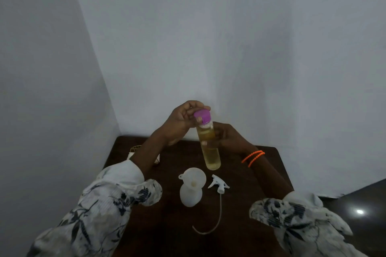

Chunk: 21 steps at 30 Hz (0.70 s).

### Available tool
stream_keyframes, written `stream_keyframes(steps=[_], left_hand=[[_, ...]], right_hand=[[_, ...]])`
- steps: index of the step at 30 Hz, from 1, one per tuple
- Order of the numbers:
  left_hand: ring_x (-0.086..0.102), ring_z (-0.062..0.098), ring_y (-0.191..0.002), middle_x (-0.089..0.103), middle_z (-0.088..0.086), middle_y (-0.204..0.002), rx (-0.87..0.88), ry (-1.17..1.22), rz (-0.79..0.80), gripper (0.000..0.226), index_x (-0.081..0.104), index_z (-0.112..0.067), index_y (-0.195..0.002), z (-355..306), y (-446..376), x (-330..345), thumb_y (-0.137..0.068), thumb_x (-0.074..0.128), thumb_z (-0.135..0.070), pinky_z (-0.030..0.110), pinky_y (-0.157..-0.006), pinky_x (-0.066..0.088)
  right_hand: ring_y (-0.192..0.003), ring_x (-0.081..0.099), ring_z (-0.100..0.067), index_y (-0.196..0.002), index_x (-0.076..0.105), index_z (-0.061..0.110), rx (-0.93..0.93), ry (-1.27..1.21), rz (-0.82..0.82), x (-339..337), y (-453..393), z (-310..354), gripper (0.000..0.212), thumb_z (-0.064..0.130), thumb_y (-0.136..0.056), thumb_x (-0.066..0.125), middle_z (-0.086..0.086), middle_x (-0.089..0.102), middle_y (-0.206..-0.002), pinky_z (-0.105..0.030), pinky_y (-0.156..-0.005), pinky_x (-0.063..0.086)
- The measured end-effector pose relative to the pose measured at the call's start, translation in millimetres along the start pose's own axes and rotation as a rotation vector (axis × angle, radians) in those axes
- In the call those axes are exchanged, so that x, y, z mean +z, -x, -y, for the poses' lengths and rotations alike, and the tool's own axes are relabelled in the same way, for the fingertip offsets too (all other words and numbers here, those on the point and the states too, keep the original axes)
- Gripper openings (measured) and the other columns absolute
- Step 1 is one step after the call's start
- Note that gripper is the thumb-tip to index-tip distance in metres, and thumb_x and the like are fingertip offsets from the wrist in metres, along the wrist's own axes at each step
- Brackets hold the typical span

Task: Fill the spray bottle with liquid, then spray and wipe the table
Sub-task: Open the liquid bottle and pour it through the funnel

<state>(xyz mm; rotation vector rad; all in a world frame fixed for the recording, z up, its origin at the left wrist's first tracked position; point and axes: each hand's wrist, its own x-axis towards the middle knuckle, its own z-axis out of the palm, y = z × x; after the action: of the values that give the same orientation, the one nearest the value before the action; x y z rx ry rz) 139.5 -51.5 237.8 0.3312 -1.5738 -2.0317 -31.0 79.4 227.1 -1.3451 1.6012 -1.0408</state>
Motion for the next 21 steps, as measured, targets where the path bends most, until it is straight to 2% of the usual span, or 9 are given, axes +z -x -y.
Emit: stream_keyframes(steps=[5, 10, 12, 16, 21], left_hand=[[0.067, 0.030, -0.119, 0.070, 0.018, -0.130, 0.032, -0.019, -0.078, 0.039, 0.052, -0.014, -0.117, -2.5, 9.4, 17.1, -0.085, 0.073, -0.005, 0.035, -0.092, 0.059], [0.071, 0.027, -0.115, 0.074, 0.012, -0.123, 0.061, -0.102, -0.119, 0.036, 0.049, -0.017, -0.113, -4.3, 13.6, 28.5, -0.093, 0.066, 0.008, 0.032, -0.088, 0.061], [0.072, 0.026, -0.114, 0.074, 0.012, -0.123, 0.068, -0.133, -0.119, 0.036, 0.048, -0.018, -0.111, -6.2, 16.9, 33.6, -0.093, 0.066, 0.008, 0.034, -0.089, 0.061], [0.071, 0.031, -0.116, 0.071, 0.017, -0.126, 0.074, -0.203, -0.121, 0.035, 0.047, -0.019, -0.108, -7.3, 18.5, 42.5, -0.094, 0.067, 0.007, 0.046, -0.097, 0.058], [0.071, 0.032, -0.117, 0.072, 0.016, -0.125, 0.089, -0.254, -0.148, 0.035, 0.047, -0.019, -0.106, -8.4, 20.1, 50.3, -0.094, 0.068, 0.006, 0.049, -0.098, 0.058]], right_hand=[[-0.099, 0.075, -0.025, -0.115, 0.068, 0.013, -0.009, 0.002, -0.067, 9.1, 17.4, 2.5, 0.041, 0.019, -0.078, 0.085, -0.009, 0.077, -0.104, -0.047, -0.092, 0.060], [-0.099, 0.075, -0.020, -0.115, 0.068, 0.020, -0.019, 0.000, -0.131, 13.6, 31.8, 6.9, 0.041, 0.018, -0.078, 0.085, -0.005, 0.078, -0.105, -0.040, -0.089, 0.061], [-0.099, 0.075, -0.020, -0.115, 0.068, 0.019, -0.020, 0.001, -0.145, 14.6, 37.5, 8.0, 0.039, 0.015, -0.079, 0.085, -0.006, 0.077, -0.105, -0.039, -0.089, 0.061], [-0.101, 0.074, -0.023, -0.119, 0.066, 0.011, -0.011, -0.001, -0.171, 14.7, 44.1, 5.1, 0.042, 0.011, -0.081, 0.084, -0.009, 0.077, -0.107, -0.048, -0.093, 0.060], [-0.101, 0.074, -0.025, -0.118, 0.065, 0.009, 0.000, 0.020, -0.208, 15.0, 48.6, 5.8, 0.042, 0.011, -0.080, 0.083, -0.010, 0.077, -0.107, -0.054, -0.094, 0.058]])
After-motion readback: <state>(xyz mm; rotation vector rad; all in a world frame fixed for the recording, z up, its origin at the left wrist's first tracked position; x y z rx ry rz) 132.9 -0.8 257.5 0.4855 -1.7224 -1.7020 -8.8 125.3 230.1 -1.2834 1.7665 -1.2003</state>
